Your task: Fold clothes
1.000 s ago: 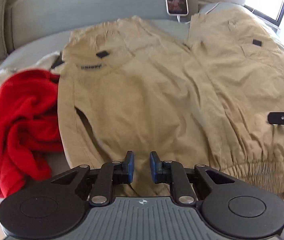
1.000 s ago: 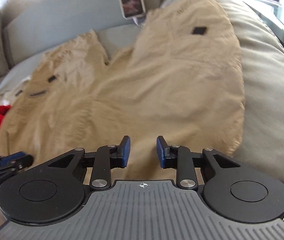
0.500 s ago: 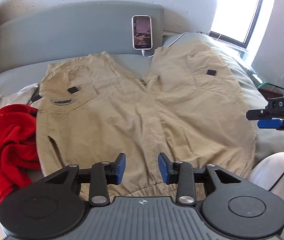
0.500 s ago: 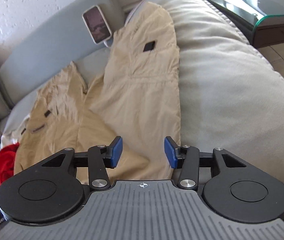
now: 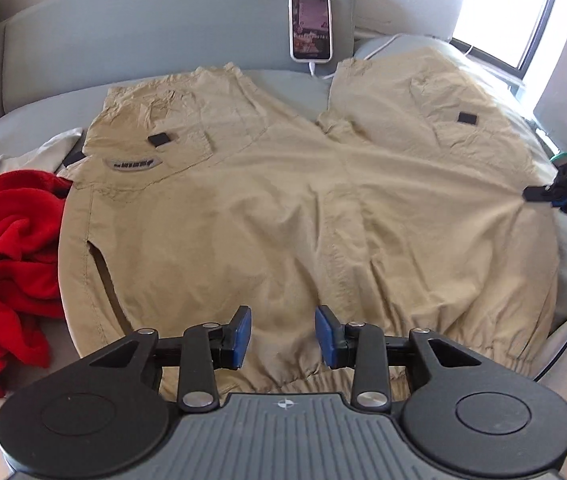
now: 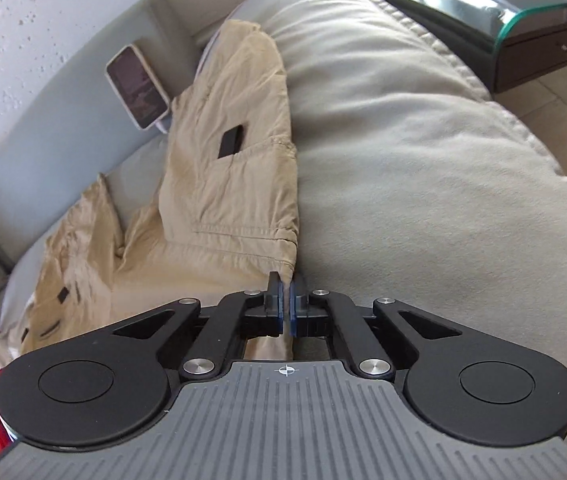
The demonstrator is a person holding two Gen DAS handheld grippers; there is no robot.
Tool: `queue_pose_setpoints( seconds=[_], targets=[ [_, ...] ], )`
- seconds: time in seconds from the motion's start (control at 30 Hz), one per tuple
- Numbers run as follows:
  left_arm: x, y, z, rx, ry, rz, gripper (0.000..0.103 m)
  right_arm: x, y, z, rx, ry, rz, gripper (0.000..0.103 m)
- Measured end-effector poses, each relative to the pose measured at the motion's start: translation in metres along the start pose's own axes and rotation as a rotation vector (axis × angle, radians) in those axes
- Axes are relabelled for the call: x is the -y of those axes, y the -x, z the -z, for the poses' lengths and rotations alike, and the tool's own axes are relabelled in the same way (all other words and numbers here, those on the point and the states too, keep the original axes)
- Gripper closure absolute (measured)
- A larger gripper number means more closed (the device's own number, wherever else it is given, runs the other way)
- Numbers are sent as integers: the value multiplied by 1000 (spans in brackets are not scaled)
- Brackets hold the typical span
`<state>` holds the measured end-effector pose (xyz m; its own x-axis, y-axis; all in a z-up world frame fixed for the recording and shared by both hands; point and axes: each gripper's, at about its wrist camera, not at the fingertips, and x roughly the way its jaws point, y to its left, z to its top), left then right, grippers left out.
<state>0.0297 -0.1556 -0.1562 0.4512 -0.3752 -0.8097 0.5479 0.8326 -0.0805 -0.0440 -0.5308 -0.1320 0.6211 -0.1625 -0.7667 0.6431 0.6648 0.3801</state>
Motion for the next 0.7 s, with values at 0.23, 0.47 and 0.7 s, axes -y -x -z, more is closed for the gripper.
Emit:
queue_pose_setpoints(
  seconds=[0.23, 0.47, 0.7],
  targets=[
    [-18, 2, 3, -17, 18, 7, 69, -4, 9, -2, -31, 18, 34, 85],
    [-63, 59, -41, 122, 146, 22, 62, -48, 65, -15, -45, 79, -55, 57],
    [-99, 87, -103, 242, 186, 26, 44, -132, 116, -27, 6, 176, -295, 55]
  ],
)
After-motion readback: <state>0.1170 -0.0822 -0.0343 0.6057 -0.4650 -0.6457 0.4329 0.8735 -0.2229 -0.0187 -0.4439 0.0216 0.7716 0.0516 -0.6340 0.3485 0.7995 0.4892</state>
